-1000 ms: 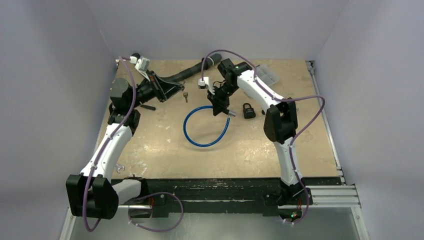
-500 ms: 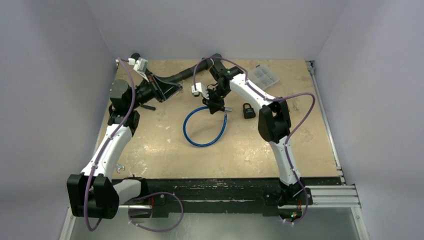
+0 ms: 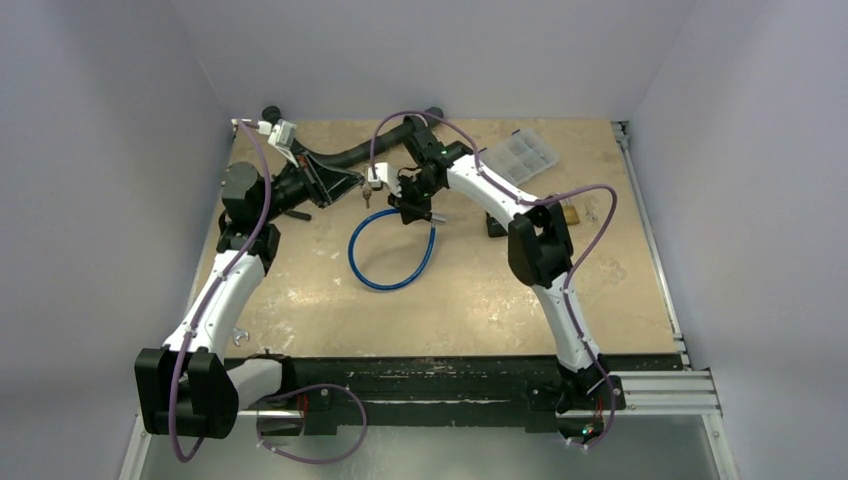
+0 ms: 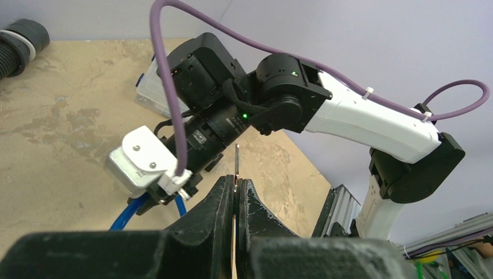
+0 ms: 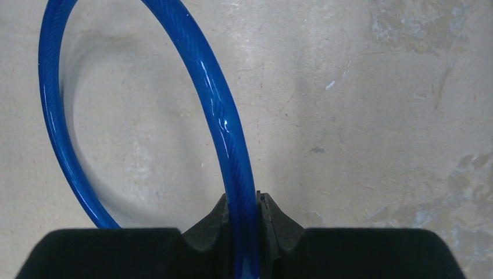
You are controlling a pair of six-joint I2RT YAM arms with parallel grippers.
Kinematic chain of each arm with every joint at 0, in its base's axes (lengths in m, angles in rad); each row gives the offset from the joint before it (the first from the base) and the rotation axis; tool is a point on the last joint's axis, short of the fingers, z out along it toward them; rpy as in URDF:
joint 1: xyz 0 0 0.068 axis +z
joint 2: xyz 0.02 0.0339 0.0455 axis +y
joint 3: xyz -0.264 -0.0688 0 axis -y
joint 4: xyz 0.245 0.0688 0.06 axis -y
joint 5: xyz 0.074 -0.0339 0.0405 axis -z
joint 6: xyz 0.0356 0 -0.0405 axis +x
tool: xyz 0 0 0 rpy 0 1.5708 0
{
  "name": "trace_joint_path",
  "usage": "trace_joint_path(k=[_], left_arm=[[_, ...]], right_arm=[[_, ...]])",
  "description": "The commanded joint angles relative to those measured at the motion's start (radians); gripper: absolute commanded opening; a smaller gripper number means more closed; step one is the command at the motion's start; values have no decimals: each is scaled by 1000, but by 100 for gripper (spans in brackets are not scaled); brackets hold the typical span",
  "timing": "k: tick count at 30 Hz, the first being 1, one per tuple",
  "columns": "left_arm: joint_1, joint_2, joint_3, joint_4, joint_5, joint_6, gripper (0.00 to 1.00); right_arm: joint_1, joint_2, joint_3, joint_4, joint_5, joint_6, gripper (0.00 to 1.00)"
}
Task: Lock with the key
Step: Place the lock at the center of the board.
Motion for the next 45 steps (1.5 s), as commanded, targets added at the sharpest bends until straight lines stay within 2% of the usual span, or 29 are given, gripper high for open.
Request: trace_joint_path(k=[1, 8, 12, 19, 22, 30, 41, 45], left_arm=[[11, -28, -2, 54, 0, -19, 0], [27, -37, -16, 112, -3, -91, 0], [31, -31, -17, 125, 2, -90, 0], [31, -31, -22, 129, 13, -82, 0], [30, -33, -30, 127, 13, -83, 0], [30, -21, -32, 138, 20, -75, 0], [31, -15, -23, 123, 40, -54, 0], [30, -13, -20, 128, 44, -50, 0]], right_arm=[[-1, 14, 26, 127, -35, 238, 0], [-42, -46, -154, 324, -42, 550, 0], [-66, -49, -198, 393, -21, 663, 0], [-94, -31, -196, 411, -9, 676, 0], [-115, -9, -164, 412, -8, 685, 8], [-120, 20, -129, 448, -9, 742, 15], [-120, 3, -138, 467, -8, 804, 50], [-121, -23, -131, 468, -9, 827, 71]])
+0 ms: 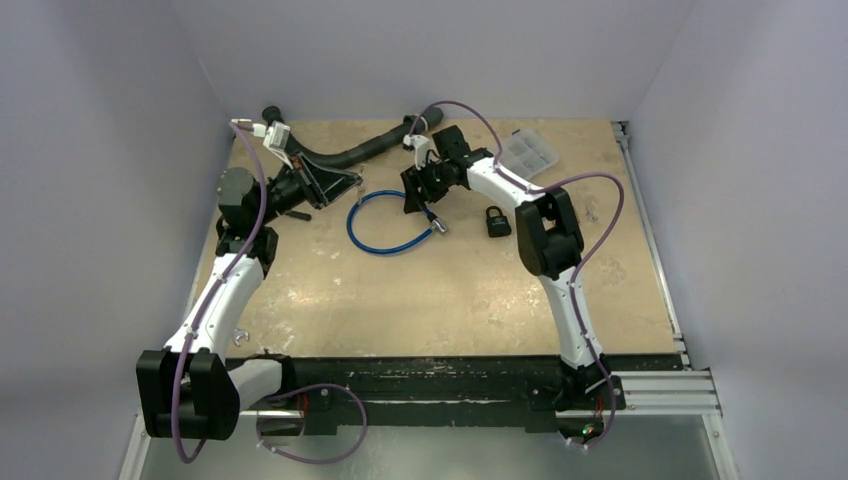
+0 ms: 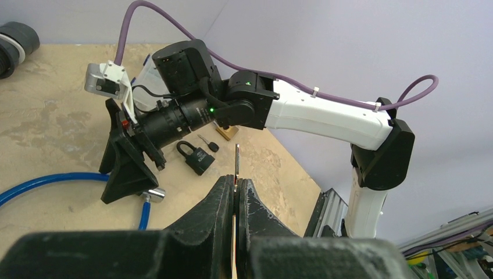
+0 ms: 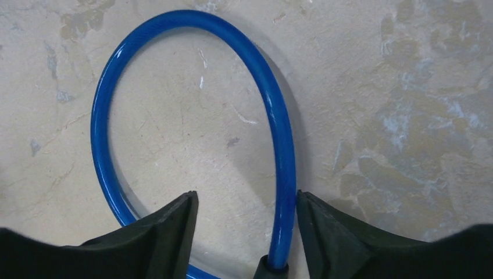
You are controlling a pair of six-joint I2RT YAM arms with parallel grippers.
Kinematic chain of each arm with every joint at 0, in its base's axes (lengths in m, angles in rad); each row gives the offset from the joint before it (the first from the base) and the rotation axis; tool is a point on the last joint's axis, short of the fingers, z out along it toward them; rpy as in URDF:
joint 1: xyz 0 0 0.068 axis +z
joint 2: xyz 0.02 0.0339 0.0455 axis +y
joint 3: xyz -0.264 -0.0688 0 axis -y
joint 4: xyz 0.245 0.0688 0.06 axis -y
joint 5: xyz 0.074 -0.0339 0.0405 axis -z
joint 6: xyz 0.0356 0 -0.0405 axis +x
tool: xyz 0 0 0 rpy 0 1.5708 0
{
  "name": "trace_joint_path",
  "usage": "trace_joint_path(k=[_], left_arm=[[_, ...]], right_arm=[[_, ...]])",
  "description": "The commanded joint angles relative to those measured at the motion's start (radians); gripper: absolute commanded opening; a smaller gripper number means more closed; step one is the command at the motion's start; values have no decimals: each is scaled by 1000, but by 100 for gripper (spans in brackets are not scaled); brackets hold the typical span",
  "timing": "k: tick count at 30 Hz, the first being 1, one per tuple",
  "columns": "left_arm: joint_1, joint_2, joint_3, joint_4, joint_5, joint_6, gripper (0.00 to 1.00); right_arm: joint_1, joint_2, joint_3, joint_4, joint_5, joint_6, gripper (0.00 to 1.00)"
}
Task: Lock with the key
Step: Place the lock at the center of the board, then place the key at the center of the board.
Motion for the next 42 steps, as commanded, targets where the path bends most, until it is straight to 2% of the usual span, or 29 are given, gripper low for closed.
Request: trace_joint_path(k=[1, 4, 8, 20, 28, 30, 36, 39, 42], left_arm=[[7, -3, 12, 43, 17, 18, 0], [6, 4, 19, 47, 18, 9, 0], [6, 16, 49, 36, 24, 7, 0], [7, 31, 126, -30, 61, 51, 0], [-9, 122, 176, -102, 18, 127, 0], [-38, 149, 190, -134, -11, 167, 0], [-239, 240, 201, -164, -176, 277, 0], [-322, 316, 210, -131, -232, 245, 0], [-400, 401, 195, -17, -245, 174, 0]], right_arm=[[1, -59, 41, 38, -3, 41, 77], [0, -95, 31, 47, -4, 61, 91], [-4, -152, 5, 60, -14, 92, 99], [-105, -434, -168, 178, -137, 254, 99], [-259, -694, -365, 108, -164, 234, 99], [-306, -754, -433, 77, -164, 217, 99], [-417, -915, -583, 9, -131, 153, 99], [-466, -973, -632, -24, -118, 136, 99], [-497, -1017, -674, -31, -106, 131, 99]])
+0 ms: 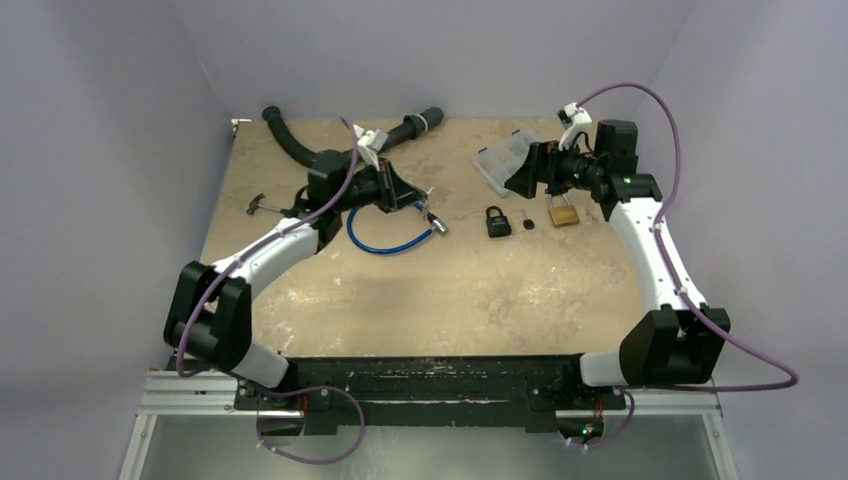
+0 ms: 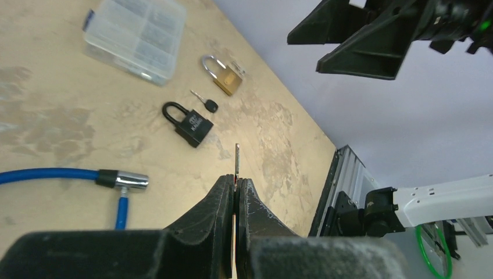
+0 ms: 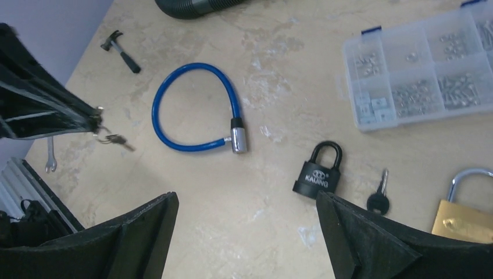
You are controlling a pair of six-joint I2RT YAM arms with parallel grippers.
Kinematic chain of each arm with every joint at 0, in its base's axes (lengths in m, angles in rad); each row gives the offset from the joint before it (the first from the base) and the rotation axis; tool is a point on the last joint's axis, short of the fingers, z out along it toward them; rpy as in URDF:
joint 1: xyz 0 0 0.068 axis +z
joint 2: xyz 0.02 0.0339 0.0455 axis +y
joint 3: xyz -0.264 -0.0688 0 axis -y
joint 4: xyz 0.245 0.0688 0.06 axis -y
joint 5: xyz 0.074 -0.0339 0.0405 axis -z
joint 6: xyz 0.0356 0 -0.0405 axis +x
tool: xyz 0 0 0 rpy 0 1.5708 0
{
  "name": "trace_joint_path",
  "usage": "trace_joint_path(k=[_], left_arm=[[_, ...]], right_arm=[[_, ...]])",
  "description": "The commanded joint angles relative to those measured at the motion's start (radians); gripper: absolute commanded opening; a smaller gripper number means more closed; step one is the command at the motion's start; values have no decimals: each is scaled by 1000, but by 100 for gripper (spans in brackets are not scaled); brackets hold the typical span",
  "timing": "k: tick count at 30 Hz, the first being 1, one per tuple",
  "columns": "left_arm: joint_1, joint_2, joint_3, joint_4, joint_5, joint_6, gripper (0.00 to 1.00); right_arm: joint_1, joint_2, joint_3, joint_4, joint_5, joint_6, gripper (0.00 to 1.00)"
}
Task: Lock with the key
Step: Place the key at the center of the board.
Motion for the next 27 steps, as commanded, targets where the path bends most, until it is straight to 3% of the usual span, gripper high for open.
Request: trace_joint_path(k=[1, 4, 7, 17, 27], left_arm=[[-112, 112, 32, 134, -87, -36, 0], [-223, 202, 84, 66, -167, 18, 0], [-275, 274, 89, 96, -196, 15, 0], [-329, 502, 125, 160, -173, 25, 0], [-320, 618, 197, 150, -189, 28, 0]], right_arm=[[-34, -82, -53, -32, 25, -40, 99], [-35, -113, -79, -33, 38, -40, 99], [-35, -138, -96, -41, 43, -38, 99], [-35, -218, -158, -48, 82, -40, 99], [-68, -230, -167, -52, 99, -42, 99]])
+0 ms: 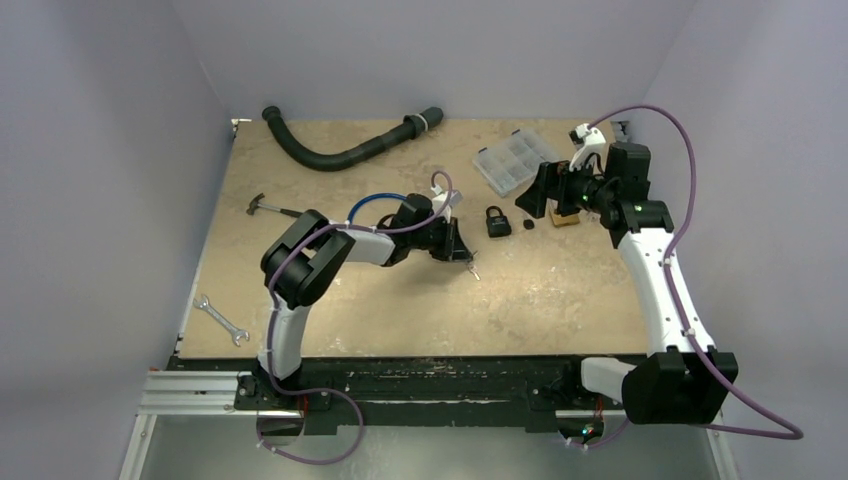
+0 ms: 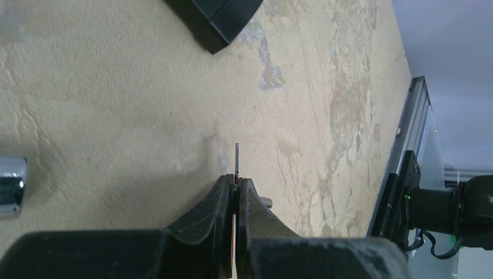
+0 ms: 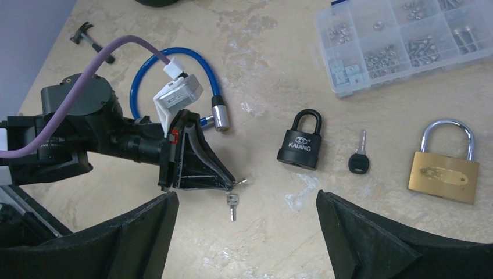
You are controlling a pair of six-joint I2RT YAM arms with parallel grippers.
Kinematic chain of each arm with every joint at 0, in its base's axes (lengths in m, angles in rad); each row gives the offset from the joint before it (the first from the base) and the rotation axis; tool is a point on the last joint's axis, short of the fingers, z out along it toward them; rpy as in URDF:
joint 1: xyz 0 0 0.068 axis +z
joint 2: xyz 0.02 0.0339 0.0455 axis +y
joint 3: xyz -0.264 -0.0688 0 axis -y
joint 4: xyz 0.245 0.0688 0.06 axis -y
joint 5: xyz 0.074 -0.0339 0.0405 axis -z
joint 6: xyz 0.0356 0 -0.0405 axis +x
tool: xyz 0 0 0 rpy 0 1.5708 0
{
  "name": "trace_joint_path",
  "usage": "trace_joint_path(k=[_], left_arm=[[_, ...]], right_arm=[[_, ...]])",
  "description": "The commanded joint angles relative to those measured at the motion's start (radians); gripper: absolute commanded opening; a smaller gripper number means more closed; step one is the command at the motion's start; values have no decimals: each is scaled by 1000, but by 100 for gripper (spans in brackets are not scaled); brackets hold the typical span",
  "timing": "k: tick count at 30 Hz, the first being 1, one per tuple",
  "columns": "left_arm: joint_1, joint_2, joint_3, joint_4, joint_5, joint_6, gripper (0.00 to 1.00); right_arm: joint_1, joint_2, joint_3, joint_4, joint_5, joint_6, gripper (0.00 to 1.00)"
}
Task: Lock with the key
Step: Place the key at the center of the board.
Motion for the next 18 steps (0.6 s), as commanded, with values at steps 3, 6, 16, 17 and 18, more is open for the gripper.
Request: trace_joint_path(k=[3, 6, 16, 17, 18], left_arm=[[24, 31, 116, 37, -62, 45, 0], [46, 48, 146, 21, -89, 59, 0], [74, 73, 215, -45, -132, 102, 0], [79, 76, 220, -52, -135, 102, 0], [82, 77, 223, -57, -135, 102, 0]], right_arm=[[-24, -21, -1, 0, 19, -16, 99], [-26, -18, -1, -1, 19, -17, 99], [-31, -9, -6, 4, 12, -16, 99], [-31, -8, -7, 3, 10, -16, 99], [-31, -8, -7, 3, 10, -16, 99]])
